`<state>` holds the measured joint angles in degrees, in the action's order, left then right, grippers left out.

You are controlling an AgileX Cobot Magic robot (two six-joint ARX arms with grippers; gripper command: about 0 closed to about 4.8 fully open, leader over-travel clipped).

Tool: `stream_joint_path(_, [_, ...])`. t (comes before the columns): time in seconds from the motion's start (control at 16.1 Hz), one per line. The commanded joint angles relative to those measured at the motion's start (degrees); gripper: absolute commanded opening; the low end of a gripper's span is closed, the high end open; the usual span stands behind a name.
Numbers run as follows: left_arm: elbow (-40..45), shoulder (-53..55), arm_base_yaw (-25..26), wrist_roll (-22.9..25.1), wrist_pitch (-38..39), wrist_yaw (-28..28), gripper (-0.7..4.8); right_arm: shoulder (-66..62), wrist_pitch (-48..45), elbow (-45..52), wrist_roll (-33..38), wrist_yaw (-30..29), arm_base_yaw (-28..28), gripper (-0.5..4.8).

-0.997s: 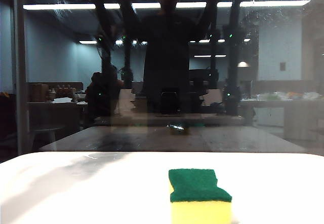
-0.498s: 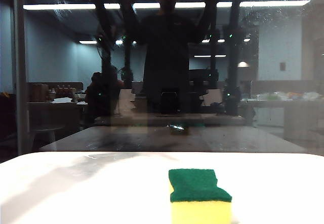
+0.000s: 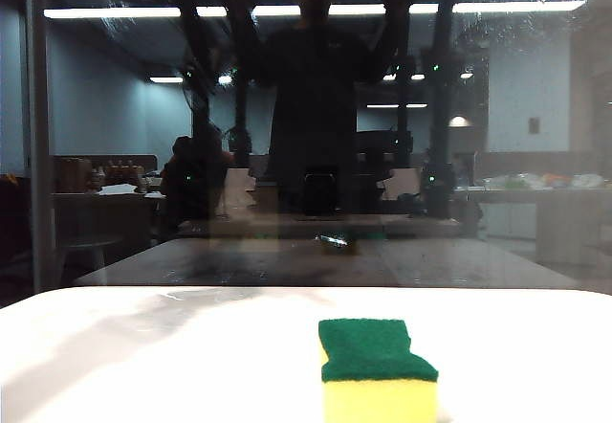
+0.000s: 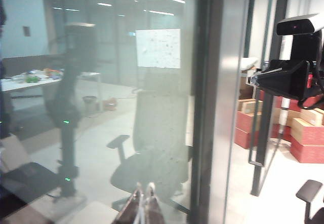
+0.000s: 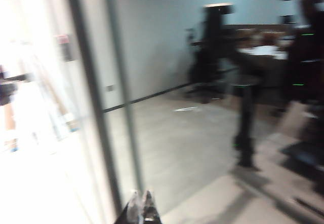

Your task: Reach upward to find where there is water on the glass, pick up the sponge from the table, dry the water, and finally place the sponge back on the table.

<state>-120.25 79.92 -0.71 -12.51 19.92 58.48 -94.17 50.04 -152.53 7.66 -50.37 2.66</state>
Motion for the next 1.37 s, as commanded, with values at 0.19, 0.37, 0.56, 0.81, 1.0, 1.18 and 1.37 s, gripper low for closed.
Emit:
stream_joint_path(0.19, [-0.37, -0.24, 0.07, -0.09, -0.79, 1.6, -0.06, 0.28, -1.01, -0.28, 0.07, -2.05, 0.02, -0.06])
stream_joint_path(0.37, [-0.37, -0.24, 0.07, 0.07, -0.9, 0.31, -0.05, 0.28, -1.01, -0.28, 0.04, -2.05, 0.02, -0.06])
stream_joint_path(0.56, [-0.37, -0.24, 0.07, 0.13, -0.9, -8.41, -0.06, 0.28, -0.98, -0.28, 0.04, 1.31, 0.02, -0.06])
stream_joint_path(0.81, [-0.37, -0.24, 0.11, 0.94, -0.74, -15.91, -0.06, 0.28, -0.98, -0.28, 0.02, 10.78, 0.02, -0.06])
stream_joint_path(1.0, [-0.37, -0.24, 0.11, 5.2, 0.76, -24.37, -0.06, 0.28, -0.98, -0.28, -0.28, 18.86, 0.02, -0.06])
stream_joint_path(1.18, [-0.39, -0.24, 0.11, 6.73, 3.21, -38.56, -0.06, 0.28, -0.96, -0.28, -0.39, 27.36, 0.02, -0.06])
stream_joint_path(1.37, [-0.37, -0.24, 0.11, 10.36, 3.39, -52.33, -0.06, 0.28, -0.92, -0.28, -0.66, 38.34, 0.02, -0.06])
